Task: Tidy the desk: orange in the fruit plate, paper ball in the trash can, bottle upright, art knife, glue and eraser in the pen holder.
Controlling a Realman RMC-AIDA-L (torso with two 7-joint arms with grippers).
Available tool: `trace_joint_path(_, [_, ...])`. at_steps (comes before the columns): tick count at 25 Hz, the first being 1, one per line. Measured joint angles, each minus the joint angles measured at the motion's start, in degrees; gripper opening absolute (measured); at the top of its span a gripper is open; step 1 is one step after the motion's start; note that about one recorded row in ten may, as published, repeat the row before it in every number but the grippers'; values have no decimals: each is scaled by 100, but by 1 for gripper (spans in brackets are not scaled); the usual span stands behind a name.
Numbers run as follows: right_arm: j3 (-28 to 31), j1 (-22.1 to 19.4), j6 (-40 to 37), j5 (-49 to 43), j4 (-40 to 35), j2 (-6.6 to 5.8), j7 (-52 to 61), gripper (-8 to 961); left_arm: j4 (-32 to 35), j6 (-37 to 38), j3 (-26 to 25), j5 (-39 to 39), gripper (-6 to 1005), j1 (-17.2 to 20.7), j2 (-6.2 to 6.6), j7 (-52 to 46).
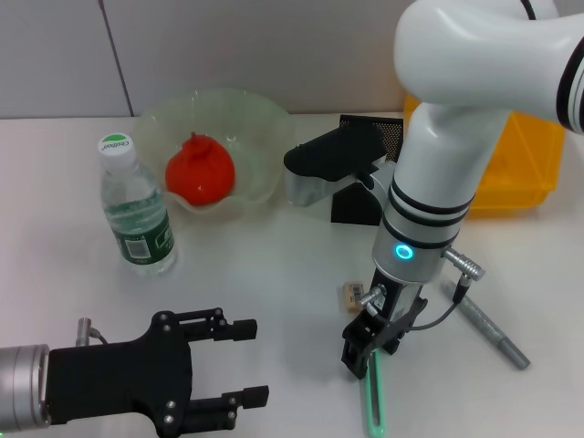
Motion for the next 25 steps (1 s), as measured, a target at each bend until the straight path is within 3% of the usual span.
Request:
trace_joint_path(4, [1,0,0,0,2,0,0,544,0,1,0,0,675,-10,0,3])
trace_joint_path(15, [1,11,-15,-18,11,0,-1,398,0,1,0,0,674,-50,0,14])
trace_joint_path(25, [1,14,-11,-45,20,0,-4,394,0,-3,0,-1,675,-75,0,14])
